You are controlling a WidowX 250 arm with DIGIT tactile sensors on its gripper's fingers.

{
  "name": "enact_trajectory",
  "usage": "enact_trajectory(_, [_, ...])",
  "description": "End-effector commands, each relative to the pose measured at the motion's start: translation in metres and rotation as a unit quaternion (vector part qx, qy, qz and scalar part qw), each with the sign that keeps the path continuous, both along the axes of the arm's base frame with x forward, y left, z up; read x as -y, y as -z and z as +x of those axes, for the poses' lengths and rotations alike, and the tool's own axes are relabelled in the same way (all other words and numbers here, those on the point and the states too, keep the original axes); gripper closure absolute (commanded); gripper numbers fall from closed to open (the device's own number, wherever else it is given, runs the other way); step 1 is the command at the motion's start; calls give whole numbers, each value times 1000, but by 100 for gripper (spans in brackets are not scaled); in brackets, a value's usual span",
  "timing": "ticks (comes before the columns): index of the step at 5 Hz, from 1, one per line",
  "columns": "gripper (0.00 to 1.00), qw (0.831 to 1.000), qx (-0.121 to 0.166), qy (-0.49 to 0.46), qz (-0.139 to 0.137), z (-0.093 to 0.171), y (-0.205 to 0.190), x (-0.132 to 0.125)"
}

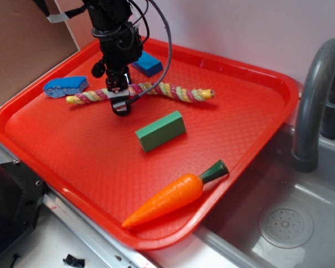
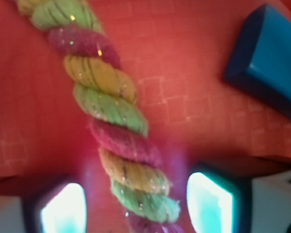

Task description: Grab the multicolored rope.

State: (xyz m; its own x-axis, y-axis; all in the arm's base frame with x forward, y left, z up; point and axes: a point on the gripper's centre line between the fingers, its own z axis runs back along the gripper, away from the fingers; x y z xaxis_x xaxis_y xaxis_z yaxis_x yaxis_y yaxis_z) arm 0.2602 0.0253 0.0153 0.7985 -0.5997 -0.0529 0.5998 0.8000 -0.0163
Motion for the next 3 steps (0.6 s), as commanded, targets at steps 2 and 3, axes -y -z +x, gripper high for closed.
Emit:
enact_trajectory(2, [100, 992, -3, -118, 54, -7, -33, 5])
enact_trajectory(3, [100, 968, 37, -243, 55, -16, -82, 17])
